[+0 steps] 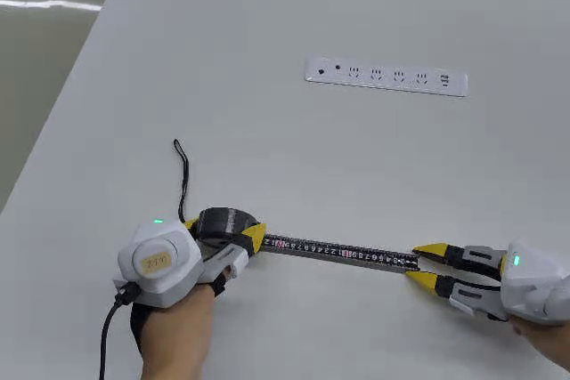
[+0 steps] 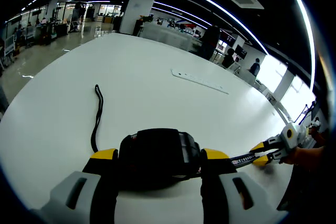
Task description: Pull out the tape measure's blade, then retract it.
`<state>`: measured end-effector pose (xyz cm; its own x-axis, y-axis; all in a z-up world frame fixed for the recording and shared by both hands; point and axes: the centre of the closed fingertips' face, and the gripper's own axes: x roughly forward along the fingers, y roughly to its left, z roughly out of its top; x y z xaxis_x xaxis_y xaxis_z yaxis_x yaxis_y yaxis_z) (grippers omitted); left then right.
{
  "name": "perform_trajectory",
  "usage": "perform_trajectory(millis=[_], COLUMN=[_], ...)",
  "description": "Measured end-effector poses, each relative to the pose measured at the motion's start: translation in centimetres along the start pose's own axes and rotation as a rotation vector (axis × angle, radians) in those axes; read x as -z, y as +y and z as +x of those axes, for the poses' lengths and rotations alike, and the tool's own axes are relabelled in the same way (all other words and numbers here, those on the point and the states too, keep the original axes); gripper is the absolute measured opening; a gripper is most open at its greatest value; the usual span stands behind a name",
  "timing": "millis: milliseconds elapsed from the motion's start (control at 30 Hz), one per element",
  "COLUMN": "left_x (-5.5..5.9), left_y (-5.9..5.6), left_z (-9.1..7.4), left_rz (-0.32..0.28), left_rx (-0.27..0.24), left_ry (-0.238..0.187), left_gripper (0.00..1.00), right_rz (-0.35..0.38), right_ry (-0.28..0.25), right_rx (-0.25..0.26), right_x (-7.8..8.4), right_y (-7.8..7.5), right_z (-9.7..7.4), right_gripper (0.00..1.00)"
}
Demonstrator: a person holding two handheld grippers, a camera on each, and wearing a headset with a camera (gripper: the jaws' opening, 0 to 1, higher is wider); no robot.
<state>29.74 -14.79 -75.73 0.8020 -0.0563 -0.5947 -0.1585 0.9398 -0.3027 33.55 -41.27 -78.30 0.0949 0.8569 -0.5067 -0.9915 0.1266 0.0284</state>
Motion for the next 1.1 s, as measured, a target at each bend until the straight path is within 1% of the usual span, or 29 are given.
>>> perform_trajectory(millis=[267, 367, 600, 900, 1100], left_x=[0.03, 0.05, 0.13, 0.19, 0.26], left_y=[0.02, 0.05, 0.04, 0.09, 0.13], left_z=[0.01, 0.01, -0.01, 0.00, 0.01], left_rz=[-0.002, -0.004, -0.007, -0.014, -0.012], left_rx=[0.001, 0.000, -0.003, -0.012, -0.020], left_ry=[0.001, 0.003, 0.005, 0.008, 0.019], left_gripper=[0.61, 0.61, 0.61, 0.61, 0.59], right_rz=[-0.003, -0.009, -0.014, -0.012, -0.015], right_ry=[-0.013, -0.022, -0.034, -0.030, -0.029], right_rx=[-0.012, -0.028, -0.021, -0.021, -0.022], right_x=[-0.06, -0.14, -0.06, 0.03, 0.04], right_y=[-0.03, 0.24, 0.28, 0.33, 0.41], right_z=[0.10, 0.17, 0.05, -0.02, 0.02], right_gripper=[0.17, 0.14, 0.13, 0.12, 0.12])
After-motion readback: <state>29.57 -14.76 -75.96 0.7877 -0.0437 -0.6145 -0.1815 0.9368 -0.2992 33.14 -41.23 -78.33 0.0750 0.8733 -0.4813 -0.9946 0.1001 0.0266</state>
